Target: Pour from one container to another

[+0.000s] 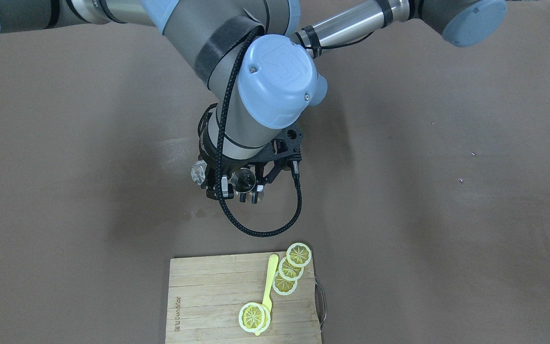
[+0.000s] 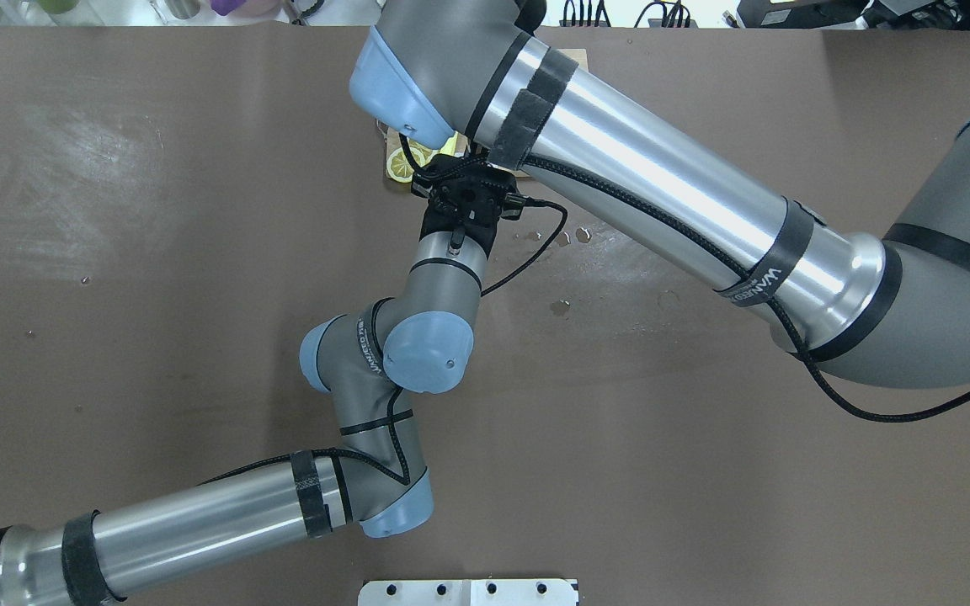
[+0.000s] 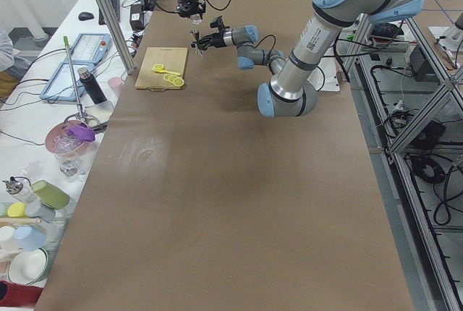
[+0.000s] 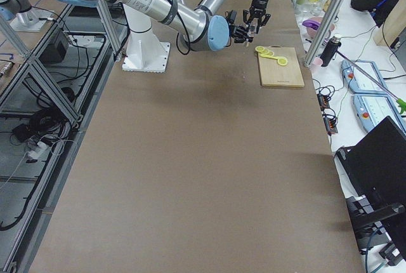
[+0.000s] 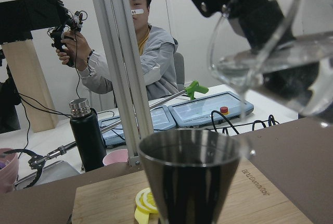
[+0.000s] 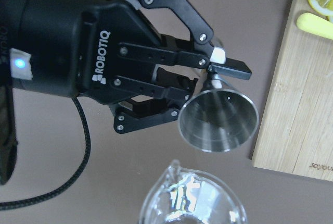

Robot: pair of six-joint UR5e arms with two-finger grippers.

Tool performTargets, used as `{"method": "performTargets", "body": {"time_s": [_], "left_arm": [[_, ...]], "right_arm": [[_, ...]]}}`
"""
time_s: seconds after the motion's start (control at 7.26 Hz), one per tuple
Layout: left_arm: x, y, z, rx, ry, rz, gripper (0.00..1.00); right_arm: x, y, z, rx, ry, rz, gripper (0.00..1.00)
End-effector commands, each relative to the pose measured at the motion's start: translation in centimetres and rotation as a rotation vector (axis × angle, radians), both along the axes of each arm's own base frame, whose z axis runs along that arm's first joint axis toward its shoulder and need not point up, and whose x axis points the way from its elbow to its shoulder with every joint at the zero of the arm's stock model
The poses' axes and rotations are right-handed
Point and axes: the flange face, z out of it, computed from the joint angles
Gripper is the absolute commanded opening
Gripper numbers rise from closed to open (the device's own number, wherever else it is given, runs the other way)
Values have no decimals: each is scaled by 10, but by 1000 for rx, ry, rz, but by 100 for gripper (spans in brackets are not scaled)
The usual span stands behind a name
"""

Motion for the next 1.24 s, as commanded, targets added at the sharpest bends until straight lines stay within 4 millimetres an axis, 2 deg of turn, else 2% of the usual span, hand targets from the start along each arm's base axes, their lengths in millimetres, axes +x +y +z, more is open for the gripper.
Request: {"method": "performTargets", "body": {"time_s": [0.0, 0.41, 0.69, 1.1], "left_arm": [[1, 0, 1, -1, -3, 0, 0], [0, -2, 1, 0, 1, -3, 0], [0, 8, -6, 30, 82, 6, 0], [0, 8, -3, 36, 94, 6, 0]], "right_arm": [[-5, -2, -4, -2, 31, -12, 0], [-8, -4, -15, -2, 36, -11, 0], [-9, -4, -19, -2, 36, -13, 0], [-11, -3, -19, 4, 40, -15, 0]]}}
